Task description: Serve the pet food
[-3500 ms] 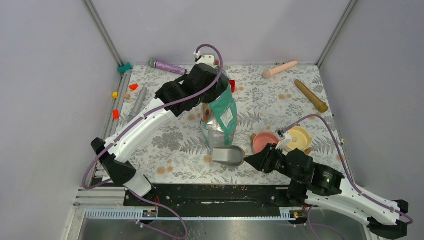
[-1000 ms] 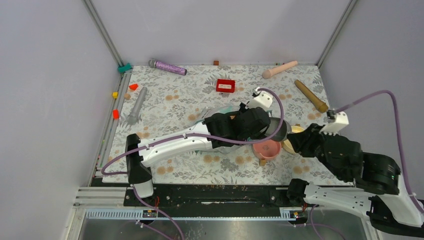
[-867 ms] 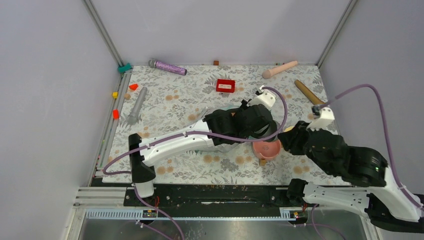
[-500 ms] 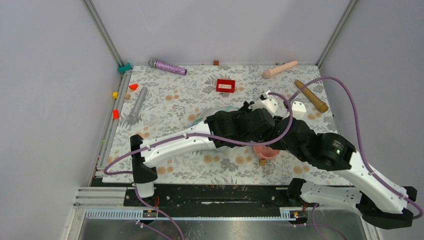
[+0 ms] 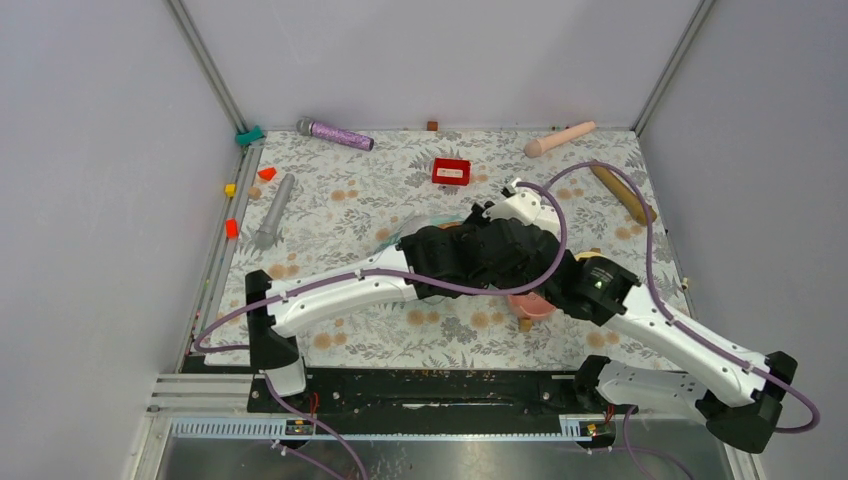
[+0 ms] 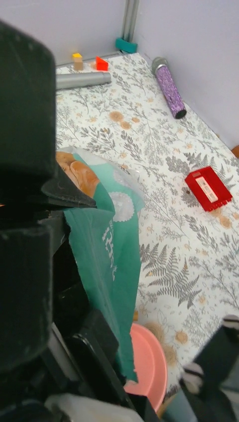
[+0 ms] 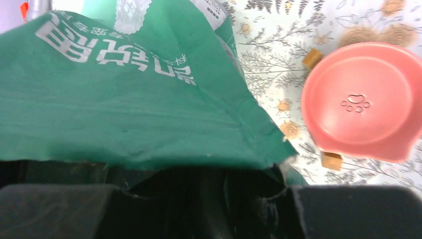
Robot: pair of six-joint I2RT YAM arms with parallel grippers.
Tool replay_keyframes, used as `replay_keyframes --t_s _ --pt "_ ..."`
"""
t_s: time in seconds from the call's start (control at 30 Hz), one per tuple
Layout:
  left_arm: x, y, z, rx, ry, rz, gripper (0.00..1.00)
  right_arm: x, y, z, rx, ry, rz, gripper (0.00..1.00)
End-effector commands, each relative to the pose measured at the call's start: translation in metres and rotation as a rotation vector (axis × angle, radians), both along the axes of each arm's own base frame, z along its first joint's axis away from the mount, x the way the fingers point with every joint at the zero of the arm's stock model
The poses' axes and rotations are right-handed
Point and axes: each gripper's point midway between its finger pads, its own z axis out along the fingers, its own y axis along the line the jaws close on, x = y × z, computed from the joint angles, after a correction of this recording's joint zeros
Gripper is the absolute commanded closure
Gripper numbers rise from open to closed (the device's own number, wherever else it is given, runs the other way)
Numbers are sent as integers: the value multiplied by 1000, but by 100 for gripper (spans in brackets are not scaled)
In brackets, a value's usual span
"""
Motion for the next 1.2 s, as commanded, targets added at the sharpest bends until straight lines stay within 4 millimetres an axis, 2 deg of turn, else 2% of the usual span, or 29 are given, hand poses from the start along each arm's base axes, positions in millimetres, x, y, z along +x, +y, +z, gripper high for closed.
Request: replay_keyframes --t_s 0.0,0.13,0.27,0.37,0.43,0.53,0.7,0.87,1.03,1.17 --pt "9 26 45 -91 -129 110 100 -4 42 -38 93 109 91 100" --pt "11 47 27 -74 -92 163 100 6 70 -45 151 105 139 100" --pt "8 86 15 -56 -102 254 100 7 103 -51 244 116 228 100" --pt "0 104 8 -90 -89 273 100 7 127 -49 373 116 269 100" --pt "-2 108 2 -116 -82 273 100 9 147 -34 524 92 289 100" --pt "-7 108 -8 -139 -50 246 100 7 163 -13 697 65 320 100" --pt "-12 107 -5 -174 -23 220 100 9 167 8 876 12 305 100" --pt "-16 115 2 -206 -28 216 100 3 161 22 969 -13 306 100" --pt "-20 130 16 -228 -74 228 100 -5 143 26 966 -33 288 100" --pt "-19 141 23 -226 -118 254 100 -9 121 19 876 -41 236 100"
